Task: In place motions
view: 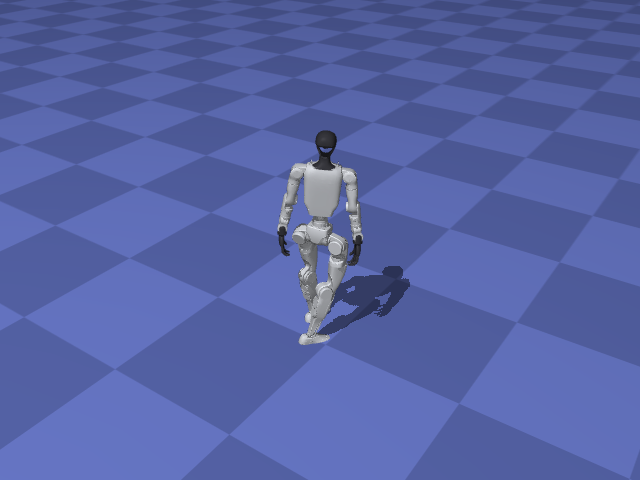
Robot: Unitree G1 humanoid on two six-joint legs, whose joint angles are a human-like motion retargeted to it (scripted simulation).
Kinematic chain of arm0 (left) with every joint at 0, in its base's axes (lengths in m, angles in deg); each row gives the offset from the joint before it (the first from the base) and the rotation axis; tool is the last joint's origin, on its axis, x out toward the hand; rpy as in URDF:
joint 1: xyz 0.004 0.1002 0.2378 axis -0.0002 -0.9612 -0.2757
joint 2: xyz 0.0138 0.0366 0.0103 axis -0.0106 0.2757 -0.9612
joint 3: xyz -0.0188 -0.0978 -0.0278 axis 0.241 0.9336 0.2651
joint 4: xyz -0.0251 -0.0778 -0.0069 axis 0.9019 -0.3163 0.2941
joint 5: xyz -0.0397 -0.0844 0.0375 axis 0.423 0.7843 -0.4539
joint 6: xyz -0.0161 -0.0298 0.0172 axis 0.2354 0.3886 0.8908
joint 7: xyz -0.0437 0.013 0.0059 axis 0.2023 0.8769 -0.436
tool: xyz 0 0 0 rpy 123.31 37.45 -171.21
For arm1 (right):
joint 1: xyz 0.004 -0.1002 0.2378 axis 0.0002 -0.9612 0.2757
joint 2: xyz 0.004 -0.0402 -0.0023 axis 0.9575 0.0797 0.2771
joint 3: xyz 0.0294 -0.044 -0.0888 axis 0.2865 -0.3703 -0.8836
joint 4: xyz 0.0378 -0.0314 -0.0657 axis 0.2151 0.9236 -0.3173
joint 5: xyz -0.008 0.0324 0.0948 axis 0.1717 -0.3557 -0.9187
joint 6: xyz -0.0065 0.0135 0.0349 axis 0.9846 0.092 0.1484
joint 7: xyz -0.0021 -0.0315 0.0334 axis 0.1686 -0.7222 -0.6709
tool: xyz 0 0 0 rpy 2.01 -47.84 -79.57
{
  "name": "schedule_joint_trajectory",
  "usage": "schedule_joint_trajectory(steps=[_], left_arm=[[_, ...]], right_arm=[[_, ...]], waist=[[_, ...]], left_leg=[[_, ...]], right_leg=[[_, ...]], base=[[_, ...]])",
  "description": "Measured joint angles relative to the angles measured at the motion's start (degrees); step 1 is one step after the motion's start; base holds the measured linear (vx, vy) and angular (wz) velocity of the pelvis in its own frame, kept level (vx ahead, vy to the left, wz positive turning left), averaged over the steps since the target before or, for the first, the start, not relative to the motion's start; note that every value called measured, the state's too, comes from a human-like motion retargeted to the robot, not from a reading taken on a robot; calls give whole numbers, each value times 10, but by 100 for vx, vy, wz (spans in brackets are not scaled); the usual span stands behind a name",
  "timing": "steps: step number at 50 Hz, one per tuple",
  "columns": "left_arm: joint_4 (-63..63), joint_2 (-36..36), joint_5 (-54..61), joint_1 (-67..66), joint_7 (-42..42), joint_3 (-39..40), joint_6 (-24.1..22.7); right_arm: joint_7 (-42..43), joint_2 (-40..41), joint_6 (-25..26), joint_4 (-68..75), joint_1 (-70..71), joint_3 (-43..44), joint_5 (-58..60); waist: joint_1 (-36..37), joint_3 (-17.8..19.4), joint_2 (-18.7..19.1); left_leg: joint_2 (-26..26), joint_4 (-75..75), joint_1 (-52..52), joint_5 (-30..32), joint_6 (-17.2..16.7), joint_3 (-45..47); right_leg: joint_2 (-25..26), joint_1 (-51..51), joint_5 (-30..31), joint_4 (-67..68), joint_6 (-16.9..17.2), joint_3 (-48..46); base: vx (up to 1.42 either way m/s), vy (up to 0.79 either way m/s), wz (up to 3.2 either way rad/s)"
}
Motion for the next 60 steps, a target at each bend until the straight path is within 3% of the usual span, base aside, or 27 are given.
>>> schedule_joint_trajectory(steps=[2,14,27,33,46,60], left_arm=[[5,-3,1,-2,4,5,1],[44,15,19,-44,9,42,4],[31,40,39,-67,-5,79,3],[10,28,35,-49,-10,64,2],[4,-4,49,-34,-4,52,5],[-11,-2,35,-15,-17,28,6]], right_arm=[[2,1,-1,-8,4,2,-1],[-5,19,-9,-63,38,2,-1],[-23,29,-25,-98,44,-52,36],[-27,29,-20,-75,33,-43,38],[-19,30,-16,-49,22,-40,12],[-26,29,-16,-37,36,-61,10]], waist=[[18,5,-1],[134,32,-6],[134,32,-9],[111,17,-15],[12,-11,-20],[-97,-27,-13]], left_leg=[[-7,-2,2,5,-14,-13],[-53,0,29,21,-15,-53],[-56,0,28,31,-15,-52],[-34,-5,3,39,-15,-63],[-7,5,3,17,63,-9],[37,10,22,-42,137,135]], right_leg=[[2,9,-9,6,4,-26],[-11,60,-22,24,28,-136],[-13,62,-19,25,36,-140],[3,29,-16,16,21,-127],[-10,-22,26,12,6,11],[-25,-102,84,21,-5,203]], base=[[0,22,155],[3,10,78],[1,-1,1],[-4,-18,-25],[3,-20,-100],[-16,-30,-162]])
